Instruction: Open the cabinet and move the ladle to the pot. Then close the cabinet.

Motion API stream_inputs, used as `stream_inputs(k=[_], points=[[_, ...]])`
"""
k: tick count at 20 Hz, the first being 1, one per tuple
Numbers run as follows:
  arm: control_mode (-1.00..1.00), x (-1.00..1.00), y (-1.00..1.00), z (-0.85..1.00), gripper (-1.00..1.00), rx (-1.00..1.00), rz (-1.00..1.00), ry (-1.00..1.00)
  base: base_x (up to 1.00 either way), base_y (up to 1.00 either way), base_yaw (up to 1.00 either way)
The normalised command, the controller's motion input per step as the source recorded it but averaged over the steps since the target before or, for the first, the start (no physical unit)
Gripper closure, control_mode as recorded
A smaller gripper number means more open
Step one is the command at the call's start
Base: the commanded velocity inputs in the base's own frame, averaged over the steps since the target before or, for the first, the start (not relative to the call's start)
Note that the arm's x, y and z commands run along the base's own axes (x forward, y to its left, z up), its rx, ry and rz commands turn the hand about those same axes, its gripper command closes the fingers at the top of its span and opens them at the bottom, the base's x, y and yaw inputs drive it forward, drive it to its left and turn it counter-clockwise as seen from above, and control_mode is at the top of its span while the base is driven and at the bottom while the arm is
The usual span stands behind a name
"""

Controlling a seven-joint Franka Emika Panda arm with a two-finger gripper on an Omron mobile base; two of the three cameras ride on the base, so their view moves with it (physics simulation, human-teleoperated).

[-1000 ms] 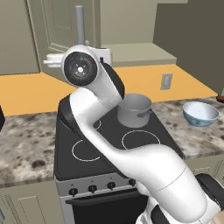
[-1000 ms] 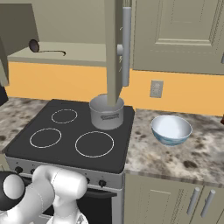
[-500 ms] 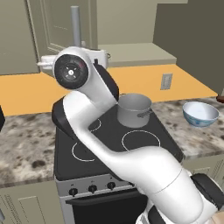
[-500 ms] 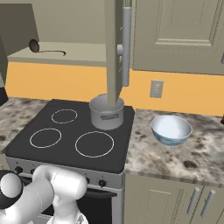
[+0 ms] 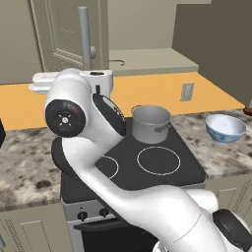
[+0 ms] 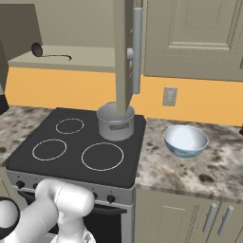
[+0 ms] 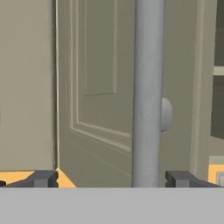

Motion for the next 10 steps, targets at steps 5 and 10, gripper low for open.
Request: stream_inputs(k=[5, 10], points=[[-1.0, -0.47, 0.08, -0.01, -1.0, 0.01, 0.0, -0.12, 0.0, 0.0, 0.0], [-1.0, -0.55, -0.41, 0.0, -1.0, 0.0, 0.15, -0.01, 0.0, 0.0, 0.0]])
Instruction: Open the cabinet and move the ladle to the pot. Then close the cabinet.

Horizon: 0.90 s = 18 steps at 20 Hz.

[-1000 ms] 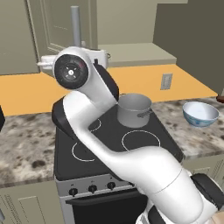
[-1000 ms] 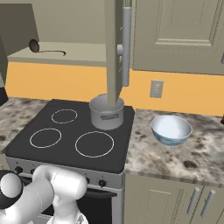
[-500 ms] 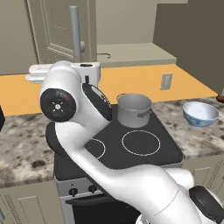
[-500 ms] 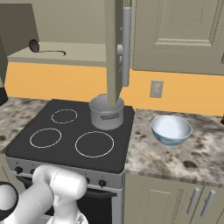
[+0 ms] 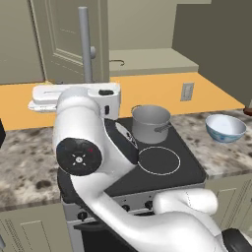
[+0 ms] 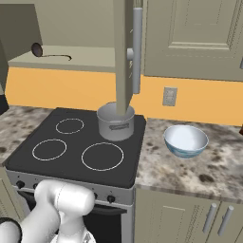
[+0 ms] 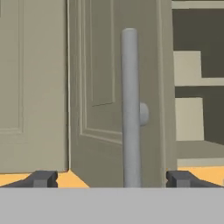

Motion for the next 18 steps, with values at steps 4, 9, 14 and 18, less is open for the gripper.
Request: stream_inputs(k=[4, 9, 14, 18], points=[[-1.0, -0.07, -0.61, -0.04, -1.0, 0.02, 0.15, 0.0, 0.0, 0.0, 0.0], [-1.0, 0.02, -0.57, -0.22, -1.0, 0.14, 0.29, 0.01, 0.0, 0.0, 0.0], [-1.0, 0.1, -0.44, -0.05, -1.0, 0.19, 0.37, 0.04, 0.0, 0.0, 0.0], [-1.0, 0.39, -0.39, 0.0, -1.0, 0.23, 0.34, 0.01, 0.0, 0.0, 0.0]])
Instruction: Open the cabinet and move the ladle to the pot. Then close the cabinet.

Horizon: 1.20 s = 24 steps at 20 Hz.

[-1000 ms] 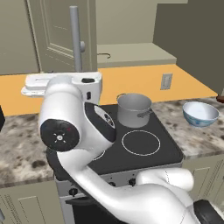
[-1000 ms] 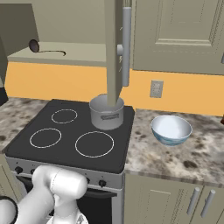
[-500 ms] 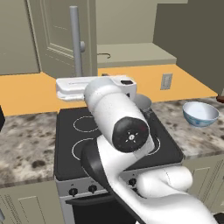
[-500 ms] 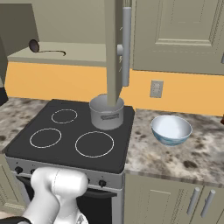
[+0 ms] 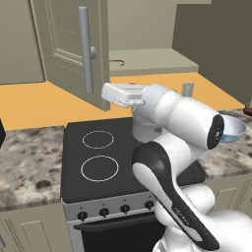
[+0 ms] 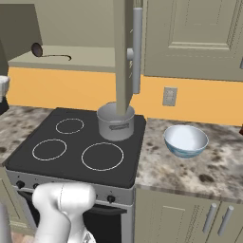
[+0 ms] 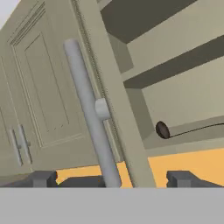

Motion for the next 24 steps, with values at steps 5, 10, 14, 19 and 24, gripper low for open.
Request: stream_inputs(k=[5, 10, 14, 19, 24], points=[[-1.0, 0.55, -0.22, 0.0, -1.0, 0.15, 0.27, 0.0, 0.0, 0.0, 0.0], [-1.0, 0.72, -0.03, 0.0, -1.0, 0.01, 0.21, 0.0, 0.0, 0.0, 0.0], [-1.0, 0.82, -0.18, 0.0, -1.0, 0.03, 0.22, 0.01, 0.0, 0.0, 0.0], [-1.0, 0.76, -0.21, 0.0, -1.0, 0.01, 0.21, 0.01, 0.0, 0.0, 0.0], [-1.0, 0.66, 0.2, -0.04, -1.0, 0.0, 0.22, 0.1, 0.0, 0.0, 0.0]])
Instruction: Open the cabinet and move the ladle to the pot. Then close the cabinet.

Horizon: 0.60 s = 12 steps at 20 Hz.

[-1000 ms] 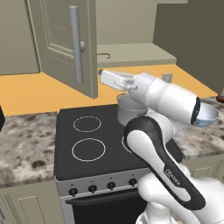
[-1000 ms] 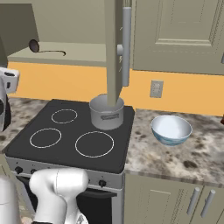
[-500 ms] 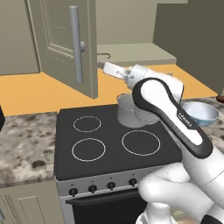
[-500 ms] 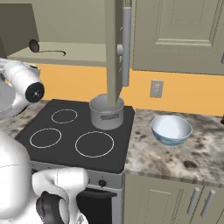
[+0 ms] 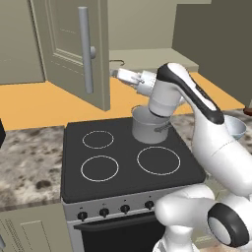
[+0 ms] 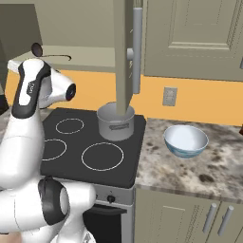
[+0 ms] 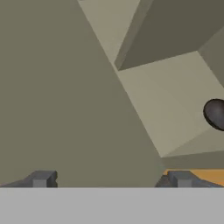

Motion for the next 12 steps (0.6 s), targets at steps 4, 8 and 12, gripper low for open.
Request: stream_inputs(k=[4, 8, 12], points=[[-1.0, 0.1, 0.59, 0.0, -1.0, 0.0, 0.22, 0.1, 0.0, 0.0, 0.0], [-1.0, 0.0, 0.74, 0.0, -1.0, -0.01, 0.21, 0.05, 0.0, 0.0, 0.0], [-1.0, 0.0, 0.64, 0.0, -1.0, -0.01, 0.19, 0.0, 0.0, 0.0, 0.0]])
